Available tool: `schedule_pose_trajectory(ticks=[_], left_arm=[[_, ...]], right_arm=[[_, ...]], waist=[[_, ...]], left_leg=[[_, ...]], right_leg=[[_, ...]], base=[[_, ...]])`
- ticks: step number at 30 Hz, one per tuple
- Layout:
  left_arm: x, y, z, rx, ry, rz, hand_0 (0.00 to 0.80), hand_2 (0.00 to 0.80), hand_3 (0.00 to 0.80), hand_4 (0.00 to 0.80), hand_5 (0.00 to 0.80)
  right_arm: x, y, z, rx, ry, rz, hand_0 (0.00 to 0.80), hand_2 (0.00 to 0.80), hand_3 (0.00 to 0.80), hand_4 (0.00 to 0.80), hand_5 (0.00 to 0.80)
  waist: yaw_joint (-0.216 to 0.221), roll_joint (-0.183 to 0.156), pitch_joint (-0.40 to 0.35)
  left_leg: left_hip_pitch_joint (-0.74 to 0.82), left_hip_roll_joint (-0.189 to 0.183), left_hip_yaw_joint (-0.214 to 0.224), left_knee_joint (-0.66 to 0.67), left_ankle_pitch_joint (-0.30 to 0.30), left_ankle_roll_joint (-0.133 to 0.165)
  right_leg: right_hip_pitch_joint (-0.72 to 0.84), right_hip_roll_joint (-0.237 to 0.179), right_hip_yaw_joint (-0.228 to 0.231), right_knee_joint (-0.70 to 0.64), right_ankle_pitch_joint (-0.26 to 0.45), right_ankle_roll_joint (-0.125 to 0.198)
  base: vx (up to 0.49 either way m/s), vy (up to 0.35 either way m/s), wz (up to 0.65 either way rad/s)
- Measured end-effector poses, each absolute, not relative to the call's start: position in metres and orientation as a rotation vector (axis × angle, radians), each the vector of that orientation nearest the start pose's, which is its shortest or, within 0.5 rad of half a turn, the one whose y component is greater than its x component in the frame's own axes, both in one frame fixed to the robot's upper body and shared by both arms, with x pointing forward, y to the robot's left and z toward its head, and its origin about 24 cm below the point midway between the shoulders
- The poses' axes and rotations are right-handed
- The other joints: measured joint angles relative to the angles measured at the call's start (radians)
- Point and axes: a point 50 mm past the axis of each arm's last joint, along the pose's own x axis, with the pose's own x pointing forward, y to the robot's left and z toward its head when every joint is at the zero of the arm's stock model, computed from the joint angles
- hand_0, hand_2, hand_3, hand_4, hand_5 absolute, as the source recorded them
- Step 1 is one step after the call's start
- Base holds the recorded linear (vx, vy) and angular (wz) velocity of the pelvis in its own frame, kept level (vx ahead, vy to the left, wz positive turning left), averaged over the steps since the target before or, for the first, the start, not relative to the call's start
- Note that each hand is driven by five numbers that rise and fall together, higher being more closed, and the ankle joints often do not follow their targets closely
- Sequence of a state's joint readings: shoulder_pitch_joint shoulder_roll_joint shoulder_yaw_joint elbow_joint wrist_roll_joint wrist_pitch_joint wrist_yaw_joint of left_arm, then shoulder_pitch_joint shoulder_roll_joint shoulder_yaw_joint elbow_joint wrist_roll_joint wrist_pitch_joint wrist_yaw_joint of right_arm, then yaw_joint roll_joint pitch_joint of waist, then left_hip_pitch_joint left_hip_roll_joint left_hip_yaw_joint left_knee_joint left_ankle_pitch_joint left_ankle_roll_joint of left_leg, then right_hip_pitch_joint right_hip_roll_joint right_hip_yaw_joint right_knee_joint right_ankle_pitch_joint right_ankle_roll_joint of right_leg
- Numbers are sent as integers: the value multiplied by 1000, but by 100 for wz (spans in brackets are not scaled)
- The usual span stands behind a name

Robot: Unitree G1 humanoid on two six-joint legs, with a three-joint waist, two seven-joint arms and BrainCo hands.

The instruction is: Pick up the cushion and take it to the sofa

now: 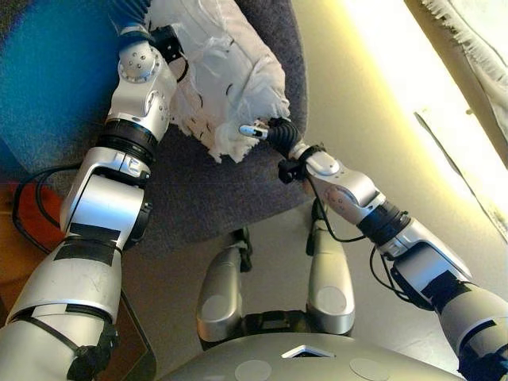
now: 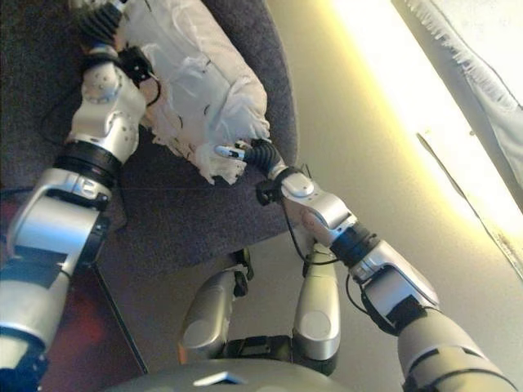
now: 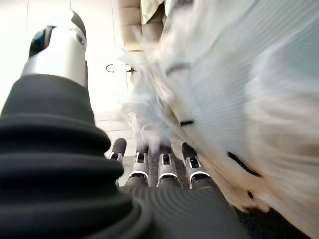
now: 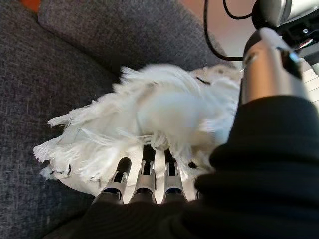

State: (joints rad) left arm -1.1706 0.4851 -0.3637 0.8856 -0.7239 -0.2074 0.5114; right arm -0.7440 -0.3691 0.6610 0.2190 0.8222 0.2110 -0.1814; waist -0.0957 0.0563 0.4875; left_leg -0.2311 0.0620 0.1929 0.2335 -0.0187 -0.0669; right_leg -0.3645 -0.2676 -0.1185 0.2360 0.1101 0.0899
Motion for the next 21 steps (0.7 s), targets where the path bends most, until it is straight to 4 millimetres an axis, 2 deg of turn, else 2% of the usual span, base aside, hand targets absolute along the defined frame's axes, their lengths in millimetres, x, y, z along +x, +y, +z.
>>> schedule_pose_trajectory(ticks=[4,7,8,12,15,21], left_arm=[[406,206,246,-167,-366,401,0,0,0,0,0],[398,226,237,-200,-367,434,0,0,0,0,0],[396,232,232,-200,-357,445,0,0,0,0,0],[379,263,204,-232,-323,523,0,0,0,0,0],[367,280,182,-247,-288,565,0,0,0,0,0],[330,290,135,-201,-245,490,0,0,0,0,0]], right_arm=[[334,-55,129,58,98,528,0,0,0,0,0],[332,-73,121,82,112,499,0,0,0,0,0],[332,-84,117,81,121,477,0,0,0,0,0],[325,-119,101,121,143,403,0,0,0,0,0],[316,-141,86,168,160,343,0,0,0,0,0],[289,-175,52,220,212,241,0,0,0,0,0]], waist=[[0,14,-10],[0,39,-26],[0,48,-32],[5,77,-62],[17,89,-126],[35,88,-233]], left_leg=[[66,0,14,-47,10,-1],[103,0,24,-78,19,0],[117,0,24,-87,20,0],[177,0,25,-120,20,0],[198,-2,25,-146,20,-1],[285,-2,22,-198,22,-4]], right_leg=[[58,2,-7,-33,1,2],[99,2,-24,-58,5,12],[118,2,-33,-67,3,15],[189,3,-56,-99,-5,25],[208,2,-67,-104,-16,31],[324,10,-109,-178,-18,45]], base=[[98,46,-2],[96,20,8],[97,7,14],[86,-8,12],[105,-27,8],[39,-47,12]])
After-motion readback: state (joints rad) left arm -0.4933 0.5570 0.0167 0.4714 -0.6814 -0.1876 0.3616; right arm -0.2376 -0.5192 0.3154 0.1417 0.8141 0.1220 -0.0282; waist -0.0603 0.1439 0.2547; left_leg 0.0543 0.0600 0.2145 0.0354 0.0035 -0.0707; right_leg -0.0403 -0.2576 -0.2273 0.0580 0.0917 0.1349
